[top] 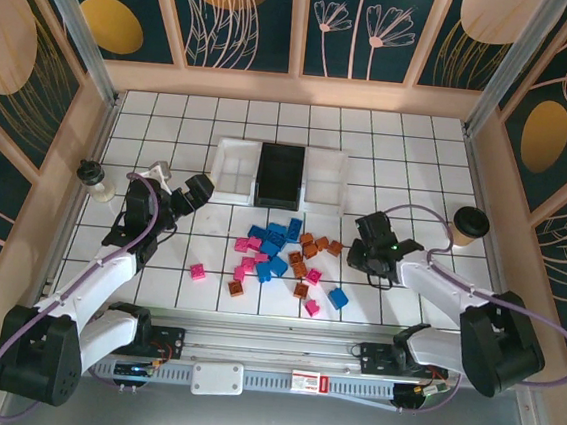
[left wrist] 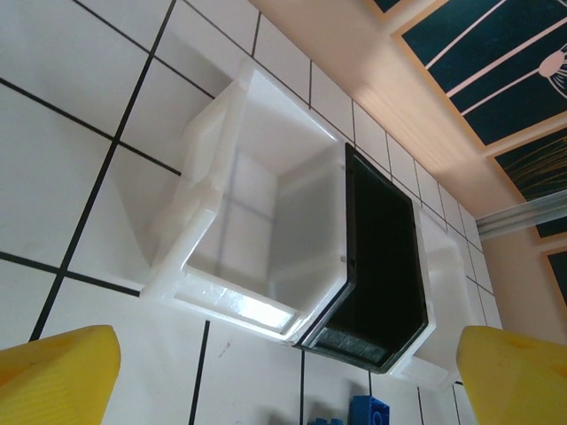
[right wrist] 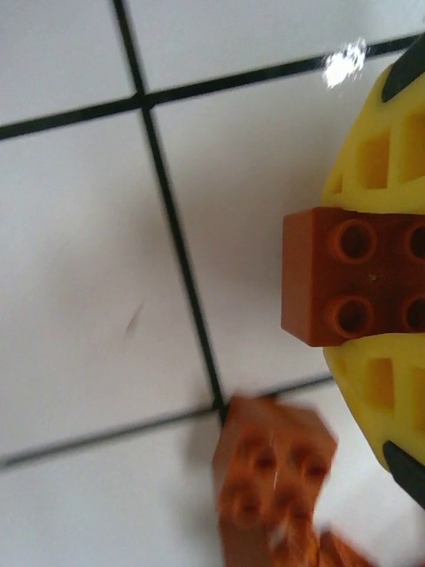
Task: Sort the legos into containers by color
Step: Pick up the lego from the bottom-right of the table, then place the lego in the container.
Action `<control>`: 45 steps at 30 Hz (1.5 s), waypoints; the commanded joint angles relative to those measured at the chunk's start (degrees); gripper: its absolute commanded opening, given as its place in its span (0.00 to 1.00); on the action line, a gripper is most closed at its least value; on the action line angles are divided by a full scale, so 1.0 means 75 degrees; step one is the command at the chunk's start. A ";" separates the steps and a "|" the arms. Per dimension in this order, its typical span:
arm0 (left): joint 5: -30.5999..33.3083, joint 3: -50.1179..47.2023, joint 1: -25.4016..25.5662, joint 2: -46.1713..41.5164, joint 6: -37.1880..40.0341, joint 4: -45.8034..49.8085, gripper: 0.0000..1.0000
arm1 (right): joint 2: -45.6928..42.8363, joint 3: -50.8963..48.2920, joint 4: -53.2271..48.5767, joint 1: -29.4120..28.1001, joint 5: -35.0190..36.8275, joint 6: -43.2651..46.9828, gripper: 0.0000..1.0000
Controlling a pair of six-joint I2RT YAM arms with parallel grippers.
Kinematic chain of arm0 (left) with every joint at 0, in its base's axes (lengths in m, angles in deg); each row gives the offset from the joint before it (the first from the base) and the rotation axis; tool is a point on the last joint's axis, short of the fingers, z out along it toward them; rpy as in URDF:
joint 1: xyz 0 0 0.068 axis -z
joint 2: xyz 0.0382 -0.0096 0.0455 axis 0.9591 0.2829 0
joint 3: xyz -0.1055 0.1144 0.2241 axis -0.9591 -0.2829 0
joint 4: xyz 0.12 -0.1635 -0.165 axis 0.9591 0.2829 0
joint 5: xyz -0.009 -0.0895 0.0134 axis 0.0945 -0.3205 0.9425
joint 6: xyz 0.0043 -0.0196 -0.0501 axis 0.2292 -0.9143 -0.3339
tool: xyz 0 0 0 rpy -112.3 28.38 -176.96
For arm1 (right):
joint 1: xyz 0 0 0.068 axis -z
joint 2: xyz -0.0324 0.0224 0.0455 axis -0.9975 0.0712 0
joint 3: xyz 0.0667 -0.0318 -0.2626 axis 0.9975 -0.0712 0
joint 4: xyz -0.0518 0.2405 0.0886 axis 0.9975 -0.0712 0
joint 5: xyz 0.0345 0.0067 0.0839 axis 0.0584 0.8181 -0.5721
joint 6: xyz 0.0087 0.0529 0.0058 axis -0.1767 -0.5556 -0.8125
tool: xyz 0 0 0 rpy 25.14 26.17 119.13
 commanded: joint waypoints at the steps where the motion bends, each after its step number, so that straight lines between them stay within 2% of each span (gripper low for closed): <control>1: -0.0077 -0.0011 0.0030 -0.0140 -0.0275 0.0258 0.97 | -0.0265 0.0762 0.1102 -0.0081 -0.0355 0.0758 0.16; 6: 0.0003 0.0288 0.0031 -0.0221 -0.0216 0.0890 0.97 | 0.1031 0.2205 0.2099 -0.0078 -0.0764 0.1344 0.16; 11: -0.0065 0.0095 0.0048 -0.0538 -0.0202 0.1166 0.96 | 0.2866 0.3640 0.2559 -0.0075 -0.0509 0.1725 0.18; 14: 0.0007 0.0192 0.0059 -0.0725 0.0036 0.1851 0.96 | 0.3721 0.4330 0.2592 -0.0054 -0.0284 0.1816 0.23; 16: 0.0099 0.0217 0.0070 -0.0843 0.0217 0.2300 0.95 | 0.4155 0.4702 0.2568 -0.0026 -0.0266 0.1785 0.30; 19: 0.0246 0.0069 0.0156 -0.1112 0.0266 0.2672 0.95 | 0.4505 0.5036 0.2612 -0.0031 -0.0378 0.1762 0.55; 23: 0.0929 -0.0044 0.0431 -0.1486 0.0097 0.3403 0.94 | 0.4197 0.4692 0.2987 -0.0049 -0.0429 0.1658 0.62; 26: 0.1457 -0.0039 0.0690 -0.1682 -0.0075 0.4153 0.84 | 0.3798 0.4114 0.3295 -0.0054 -0.0651 0.1526 0.62; 28: 0.2044 0.0027 0.1078 -0.1686 -0.0249 0.4711 0.77 | 0.3532 0.3642 0.3544 -0.0054 -0.0712 0.1406 0.62; 31: 0.2754 0.0047 0.1867 -0.1401 -0.0677 0.5325 0.73 | 0.3166 0.2974 0.3942 -0.0054 -0.0778 0.1201 0.62; 38: 0.3471 0.0253 0.3540 -0.0350 -0.1354 0.6342 0.71 | 0.2573 0.2172 0.4307 -0.0002 -0.0822 0.1073 0.62; 41: 0.3637 0.0357 0.3895 -0.0107 -0.1436 0.6589 0.70 | 0.2380 0.1917 0.4393 0.0049 -0.0890 0.1046 0.62; 45: 0.3602 0.0306 0.3984 0.0444 -0.1367 0.6437 0.68 | 0.2180 0.1634 0.4535 0.0114 -0.0973 0.1005 0.62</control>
